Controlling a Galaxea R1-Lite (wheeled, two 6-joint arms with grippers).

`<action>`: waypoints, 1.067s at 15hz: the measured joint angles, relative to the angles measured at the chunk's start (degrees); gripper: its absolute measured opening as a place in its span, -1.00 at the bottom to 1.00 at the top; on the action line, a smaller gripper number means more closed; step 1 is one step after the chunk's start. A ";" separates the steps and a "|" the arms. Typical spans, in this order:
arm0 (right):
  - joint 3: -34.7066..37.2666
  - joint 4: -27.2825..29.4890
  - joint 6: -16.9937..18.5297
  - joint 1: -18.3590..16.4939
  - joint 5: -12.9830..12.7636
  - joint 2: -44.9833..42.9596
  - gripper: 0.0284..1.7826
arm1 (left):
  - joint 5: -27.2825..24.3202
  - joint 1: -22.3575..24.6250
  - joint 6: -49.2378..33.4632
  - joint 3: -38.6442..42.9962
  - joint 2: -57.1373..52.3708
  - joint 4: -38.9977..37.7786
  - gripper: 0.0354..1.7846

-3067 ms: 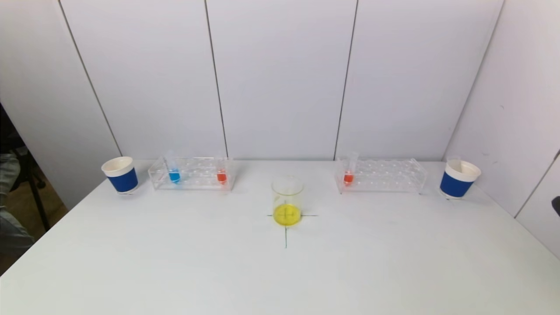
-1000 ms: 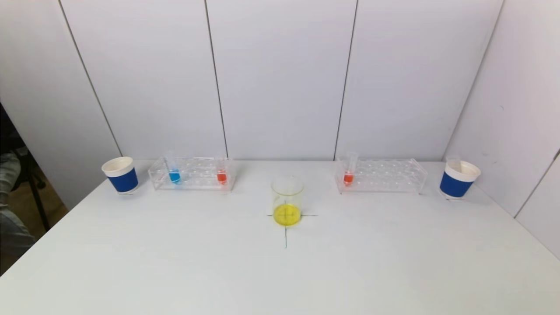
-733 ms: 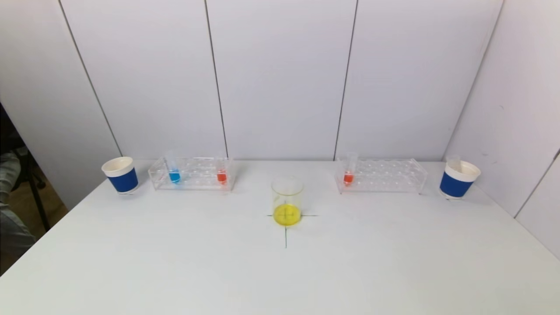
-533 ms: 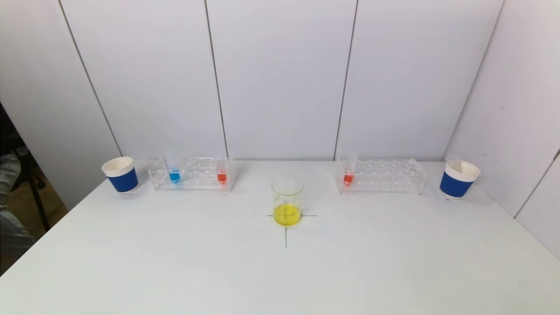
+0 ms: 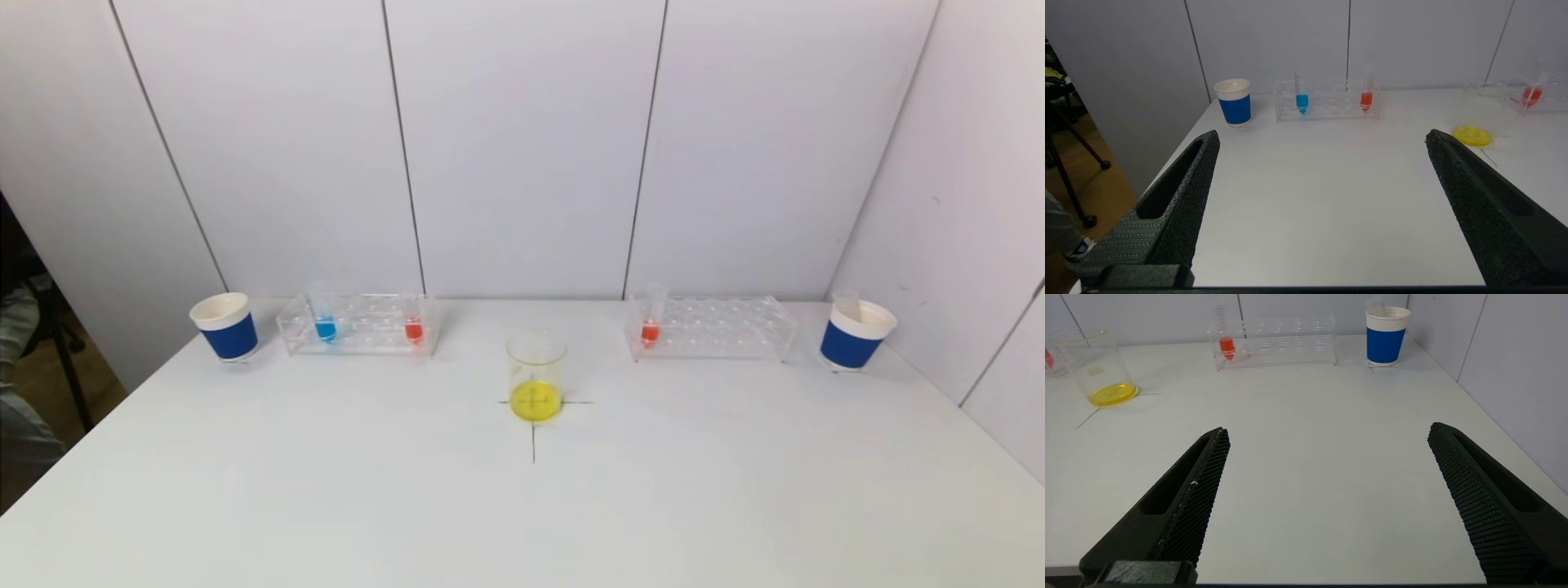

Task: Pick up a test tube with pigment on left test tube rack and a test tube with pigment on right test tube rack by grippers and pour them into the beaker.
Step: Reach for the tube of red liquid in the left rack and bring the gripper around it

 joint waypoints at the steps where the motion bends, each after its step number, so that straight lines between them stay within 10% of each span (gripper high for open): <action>1: 0.00 0.02 0.01 0.06 0.00 0.00 0.98 | -0.02 -0.05 0.09 -3.27 2.51 0.26 0.98; 8: 0.00 0.00 0.01 0.05 0.00 0.01 0.98 | -1.13 -0.30 1.51 -23.06 28.06 -4.02 0.98; 16: 0.02 0.02 0.01 0.05 0.02 0.01 0.98 | -8.59 -0.63 0.85 -26.92 49.79 -18.86 0.98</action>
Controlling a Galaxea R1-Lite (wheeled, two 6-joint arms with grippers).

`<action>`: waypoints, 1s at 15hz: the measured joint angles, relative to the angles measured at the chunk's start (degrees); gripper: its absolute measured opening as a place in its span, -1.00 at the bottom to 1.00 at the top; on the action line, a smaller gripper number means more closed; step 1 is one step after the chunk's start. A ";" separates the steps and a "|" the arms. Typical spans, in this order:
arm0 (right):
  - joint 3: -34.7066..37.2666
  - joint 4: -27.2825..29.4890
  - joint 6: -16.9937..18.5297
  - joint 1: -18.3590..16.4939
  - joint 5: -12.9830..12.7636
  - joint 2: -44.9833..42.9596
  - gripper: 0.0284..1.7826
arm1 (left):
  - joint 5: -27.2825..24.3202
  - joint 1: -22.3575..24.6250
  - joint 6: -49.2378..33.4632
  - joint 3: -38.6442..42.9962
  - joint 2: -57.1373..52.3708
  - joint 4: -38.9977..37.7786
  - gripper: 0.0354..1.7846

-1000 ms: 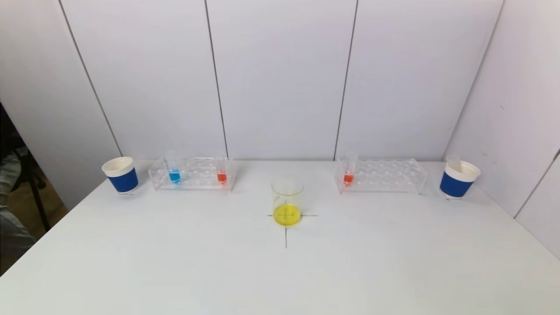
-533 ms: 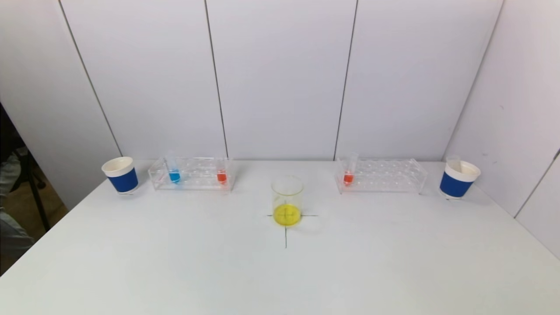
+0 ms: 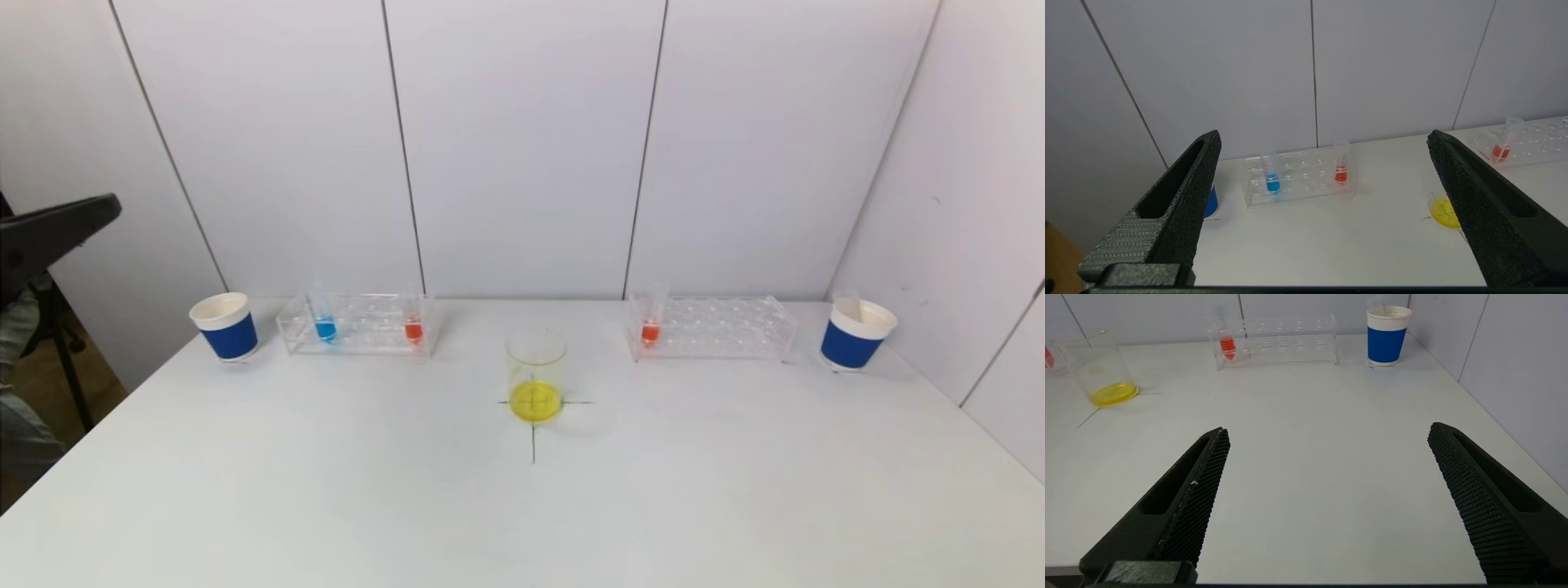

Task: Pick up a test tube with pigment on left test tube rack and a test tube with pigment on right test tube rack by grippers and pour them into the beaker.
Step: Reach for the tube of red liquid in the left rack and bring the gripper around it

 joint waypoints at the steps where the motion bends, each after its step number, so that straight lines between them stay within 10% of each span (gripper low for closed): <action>1: 0.00 -0.02 0.00 0.00 -0.02 0.00 0.98 | -0.33 -0.55 -0.11 0.32 1.77 -0.85 0.98; 15: 0.00 0.00 0.00 0.01 0.00 0.05 0.98 | 18.20 -15.48 -0.61 13.56 33.52 -43.47 0.98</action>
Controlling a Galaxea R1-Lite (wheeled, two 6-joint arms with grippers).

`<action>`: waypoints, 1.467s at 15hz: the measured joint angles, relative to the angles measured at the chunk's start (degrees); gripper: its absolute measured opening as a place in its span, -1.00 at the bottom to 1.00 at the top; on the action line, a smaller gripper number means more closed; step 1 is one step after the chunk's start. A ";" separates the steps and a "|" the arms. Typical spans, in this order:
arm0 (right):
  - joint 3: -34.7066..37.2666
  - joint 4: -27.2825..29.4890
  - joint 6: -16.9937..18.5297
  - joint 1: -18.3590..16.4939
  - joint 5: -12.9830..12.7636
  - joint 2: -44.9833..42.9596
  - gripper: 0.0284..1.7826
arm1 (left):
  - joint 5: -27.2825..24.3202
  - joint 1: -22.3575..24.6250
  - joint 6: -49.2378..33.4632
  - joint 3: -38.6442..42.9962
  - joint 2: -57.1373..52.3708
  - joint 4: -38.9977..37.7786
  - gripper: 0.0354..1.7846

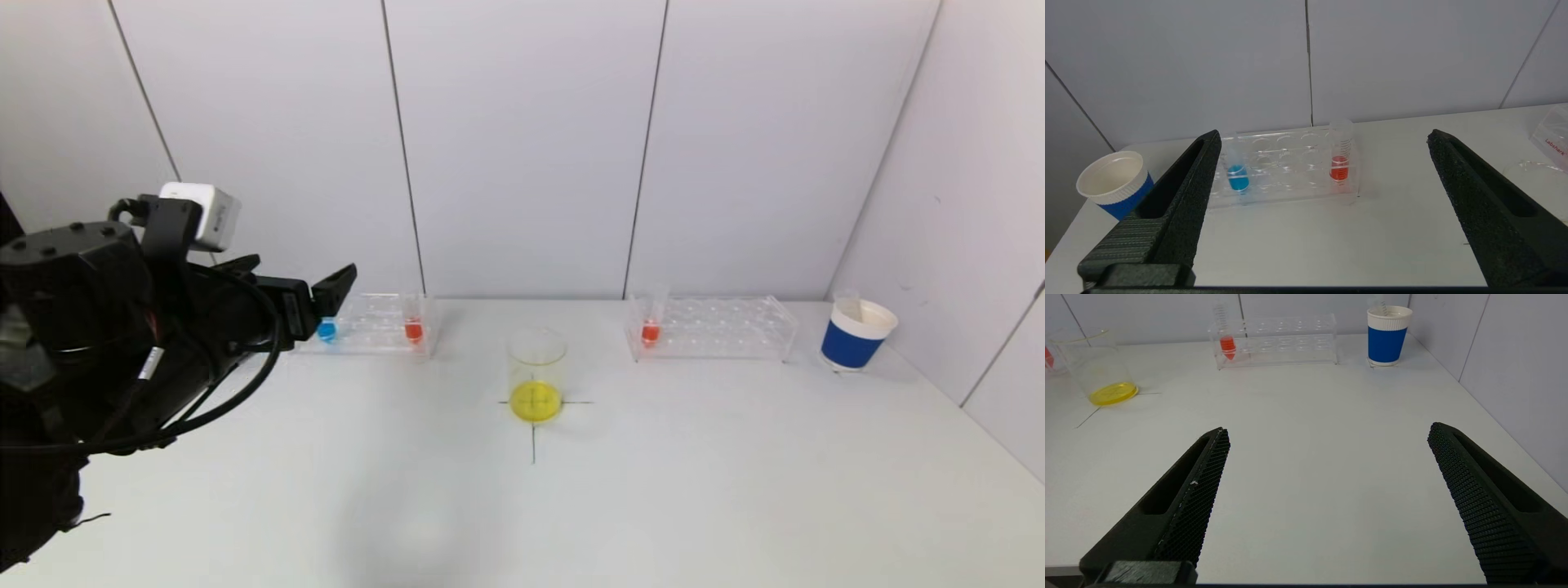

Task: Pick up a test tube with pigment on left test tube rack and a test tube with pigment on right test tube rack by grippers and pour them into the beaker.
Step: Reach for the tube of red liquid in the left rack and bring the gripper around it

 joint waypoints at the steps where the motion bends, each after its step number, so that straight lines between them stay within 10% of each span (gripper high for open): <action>1: 0.00 0.00 0.00 0.00 -0.02 0.00 0.98 | 0.45 -0.69 -0.30 0.55 2.41 -3.01 0.98; 12: -0.02 0.00 0.00 -0.01 -0.02 0.00 0.98 | 3.58 -1.99 -1.41 0.38 26.92 -28.15 0.98; 22: 0.00 0.00 0.00 0.00 -0.02 0.00 0.98 | 3.61 -2.16 -1.30 -6.39 37.53 -31.12 0.98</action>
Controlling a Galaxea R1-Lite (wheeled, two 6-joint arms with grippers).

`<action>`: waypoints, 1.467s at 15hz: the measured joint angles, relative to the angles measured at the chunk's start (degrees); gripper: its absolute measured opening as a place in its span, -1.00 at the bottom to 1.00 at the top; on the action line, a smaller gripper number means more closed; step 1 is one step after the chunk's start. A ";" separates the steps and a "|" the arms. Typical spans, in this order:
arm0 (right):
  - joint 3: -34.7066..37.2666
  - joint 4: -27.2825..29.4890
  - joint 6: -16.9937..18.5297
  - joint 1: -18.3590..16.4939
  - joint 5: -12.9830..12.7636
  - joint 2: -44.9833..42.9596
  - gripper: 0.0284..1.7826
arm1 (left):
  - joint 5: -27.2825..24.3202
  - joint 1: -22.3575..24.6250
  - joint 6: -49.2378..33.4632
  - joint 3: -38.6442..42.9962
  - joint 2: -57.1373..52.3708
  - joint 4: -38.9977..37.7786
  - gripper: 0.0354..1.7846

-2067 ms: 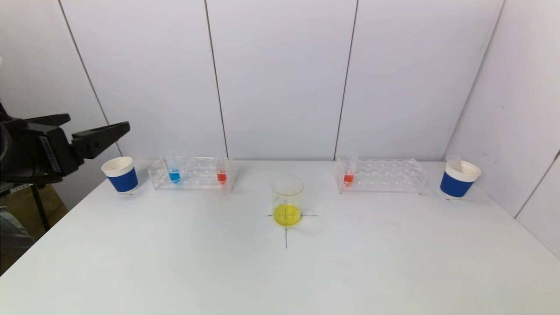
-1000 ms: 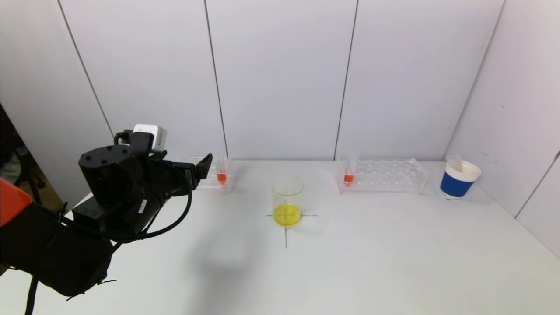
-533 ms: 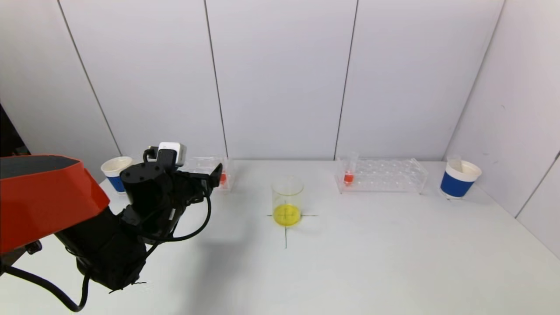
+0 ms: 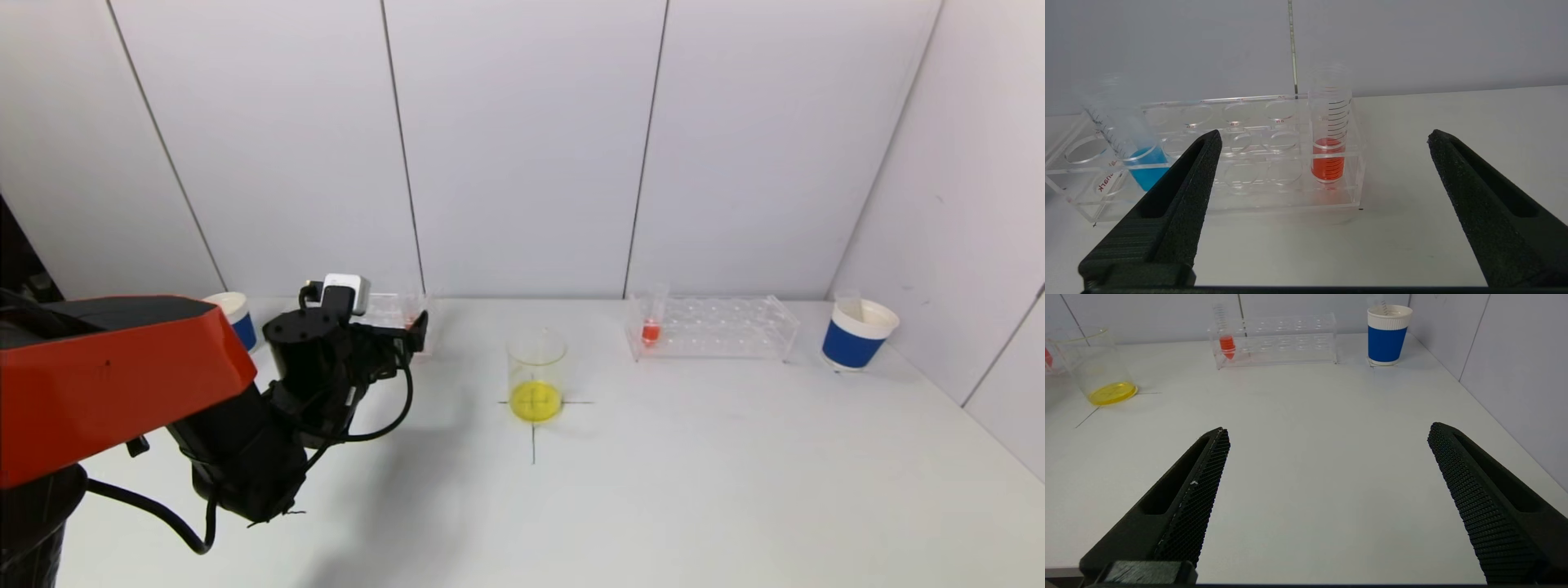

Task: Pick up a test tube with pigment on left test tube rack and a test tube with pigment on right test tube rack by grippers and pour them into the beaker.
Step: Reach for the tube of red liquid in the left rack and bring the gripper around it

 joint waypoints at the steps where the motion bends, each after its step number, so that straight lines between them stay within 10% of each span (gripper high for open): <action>1: 0.00 0.00 0.00 0.00 0.00 0.00 0.98 | 0.01 0.00 0.00 -0.65 0.56 0.02 0.98; 22: 0.00 0.00 0.00 -0.01 0.00 0.02 0.98 | -0.18 0.11 2.06 -12.78 7.85 0.55 0.98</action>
